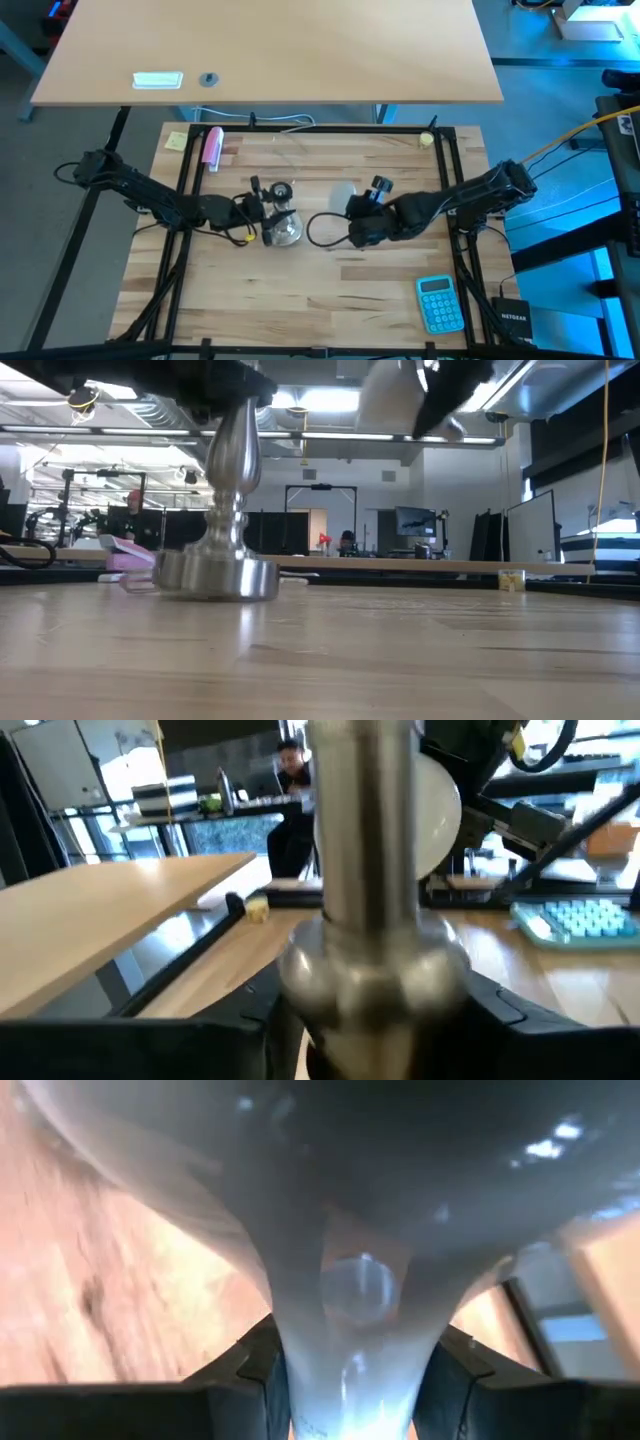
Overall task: Screw lightbulb
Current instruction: Remove the light bulb from the lamp
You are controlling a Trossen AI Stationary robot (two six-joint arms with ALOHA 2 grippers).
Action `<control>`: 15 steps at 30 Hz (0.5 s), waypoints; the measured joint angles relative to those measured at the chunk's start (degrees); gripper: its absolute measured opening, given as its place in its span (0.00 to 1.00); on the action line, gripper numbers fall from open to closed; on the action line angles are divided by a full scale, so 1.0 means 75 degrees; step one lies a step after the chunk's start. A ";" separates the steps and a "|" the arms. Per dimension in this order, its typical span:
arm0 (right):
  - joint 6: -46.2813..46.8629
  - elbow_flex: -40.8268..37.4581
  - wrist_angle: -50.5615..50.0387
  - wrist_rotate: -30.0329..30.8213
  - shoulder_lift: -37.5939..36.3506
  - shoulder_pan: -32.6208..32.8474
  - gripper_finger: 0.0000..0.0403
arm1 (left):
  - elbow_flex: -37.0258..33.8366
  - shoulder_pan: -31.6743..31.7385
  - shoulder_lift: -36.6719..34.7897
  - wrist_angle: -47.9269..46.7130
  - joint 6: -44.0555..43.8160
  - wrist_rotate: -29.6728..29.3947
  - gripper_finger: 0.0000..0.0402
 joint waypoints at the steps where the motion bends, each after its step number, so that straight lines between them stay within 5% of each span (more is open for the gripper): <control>1: 0.0127 -0.0207 0.0080 -0.0073 0.0000 0.0003 0.35 | 0.0000 0.0000 0.0000 -0.0131 -0.0022 0.0000 0.41; 15: 0.0559 -0.1712 0.0432 -0.1774 0.0000 -0.0353 0.35 | 0.0020 0.0000 -0.0294 -0.2032 -0.1255 -0.0028 0.51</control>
